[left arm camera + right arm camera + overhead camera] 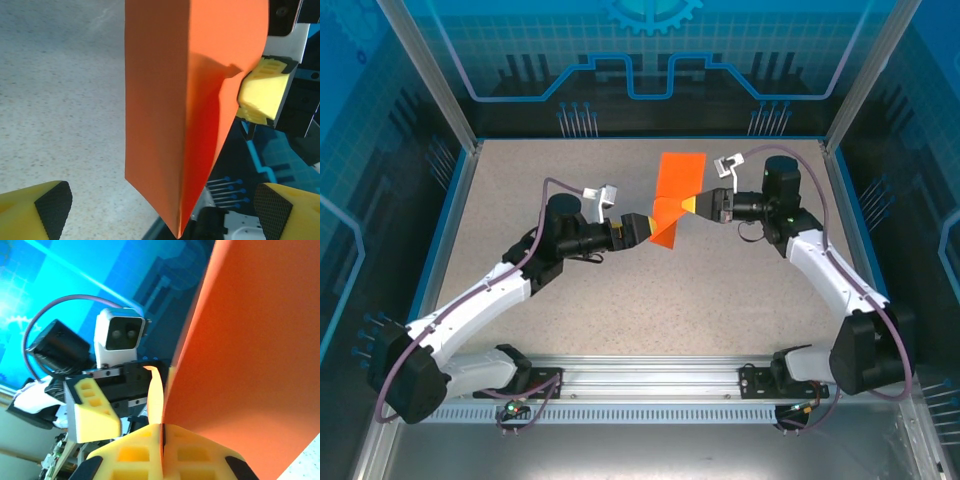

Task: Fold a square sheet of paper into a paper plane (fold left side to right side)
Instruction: Turn over the paper at the center of the table.

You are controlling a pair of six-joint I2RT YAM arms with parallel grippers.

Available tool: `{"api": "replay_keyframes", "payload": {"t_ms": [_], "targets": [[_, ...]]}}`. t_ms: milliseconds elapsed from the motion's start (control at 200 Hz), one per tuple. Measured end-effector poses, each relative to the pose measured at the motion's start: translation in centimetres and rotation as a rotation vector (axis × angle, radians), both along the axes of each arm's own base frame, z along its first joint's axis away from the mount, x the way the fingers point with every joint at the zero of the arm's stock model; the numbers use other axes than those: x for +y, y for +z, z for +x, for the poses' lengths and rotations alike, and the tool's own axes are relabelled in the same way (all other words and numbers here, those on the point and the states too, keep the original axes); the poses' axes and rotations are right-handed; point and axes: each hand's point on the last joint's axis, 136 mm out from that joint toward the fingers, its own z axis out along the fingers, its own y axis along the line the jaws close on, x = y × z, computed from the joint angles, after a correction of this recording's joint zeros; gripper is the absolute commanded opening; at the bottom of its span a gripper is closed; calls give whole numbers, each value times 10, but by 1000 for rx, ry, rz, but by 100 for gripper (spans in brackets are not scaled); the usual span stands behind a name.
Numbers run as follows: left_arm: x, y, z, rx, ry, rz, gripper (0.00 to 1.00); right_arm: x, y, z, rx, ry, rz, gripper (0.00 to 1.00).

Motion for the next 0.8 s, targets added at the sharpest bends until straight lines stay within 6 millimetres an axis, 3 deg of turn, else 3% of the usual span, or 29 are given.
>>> {"api": "replay_keyframes", "payload": {"t_ms": [185, 450, 800], "targets": [[-14, 20, -4, -16, -76, -104, 83, 9, 15, -15, -13, 54, 21, 1], [-22, 44, -7, -41, -132, -210, 52, 15, 18, -19, -8, 73, 30, 2], [-23, 48, -8, -50, -137, -223, 22, 15, 16, -19, 0, 70, 27, 12]]}}
